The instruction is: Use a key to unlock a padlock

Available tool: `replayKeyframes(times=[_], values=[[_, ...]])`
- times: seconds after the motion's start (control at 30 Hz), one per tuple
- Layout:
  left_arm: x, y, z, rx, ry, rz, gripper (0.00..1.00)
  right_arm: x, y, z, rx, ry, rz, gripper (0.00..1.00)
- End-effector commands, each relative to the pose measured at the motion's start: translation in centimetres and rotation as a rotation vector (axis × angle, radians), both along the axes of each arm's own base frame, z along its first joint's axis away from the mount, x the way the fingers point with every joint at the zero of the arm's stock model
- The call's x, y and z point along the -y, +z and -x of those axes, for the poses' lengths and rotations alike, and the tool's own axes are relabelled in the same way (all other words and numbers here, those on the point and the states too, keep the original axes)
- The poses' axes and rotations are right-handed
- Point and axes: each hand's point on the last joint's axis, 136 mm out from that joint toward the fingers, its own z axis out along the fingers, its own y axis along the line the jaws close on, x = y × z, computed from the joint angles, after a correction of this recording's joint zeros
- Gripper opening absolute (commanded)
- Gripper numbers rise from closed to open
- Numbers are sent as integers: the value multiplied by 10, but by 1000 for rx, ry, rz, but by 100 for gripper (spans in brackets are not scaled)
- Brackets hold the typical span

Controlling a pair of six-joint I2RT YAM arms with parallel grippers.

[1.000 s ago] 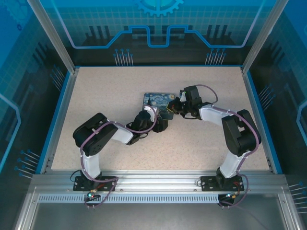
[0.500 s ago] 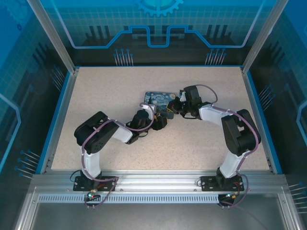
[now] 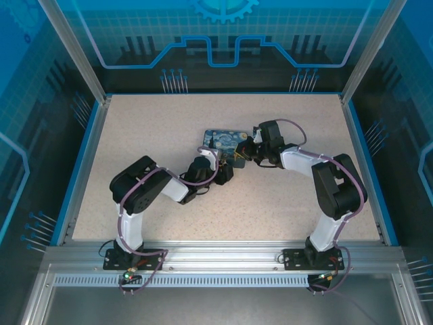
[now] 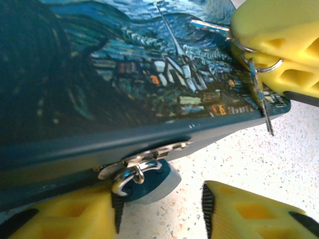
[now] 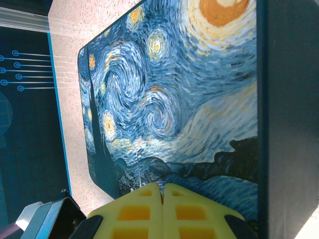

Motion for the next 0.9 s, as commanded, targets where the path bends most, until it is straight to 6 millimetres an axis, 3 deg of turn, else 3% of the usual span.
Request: replayKeyframes(times=[0.0, 0.37, 0.7, 0.87], values=[[6, 10, -8, 32, 7, 46, 41, 1, -8, -3, -25, -14, 14, 0], [-5, 15, -12, 46, 103, 150, 45, 0, -8, -4, -24, -12, 17, 0], [0, 34, -3, 63, 75, 224, 43, 0, -11, -4, -27, -11, 17, 0], [3, 34, -1, 57, 69, 225, 41, 0, -11, -3, -30, -10, 16, 0]])
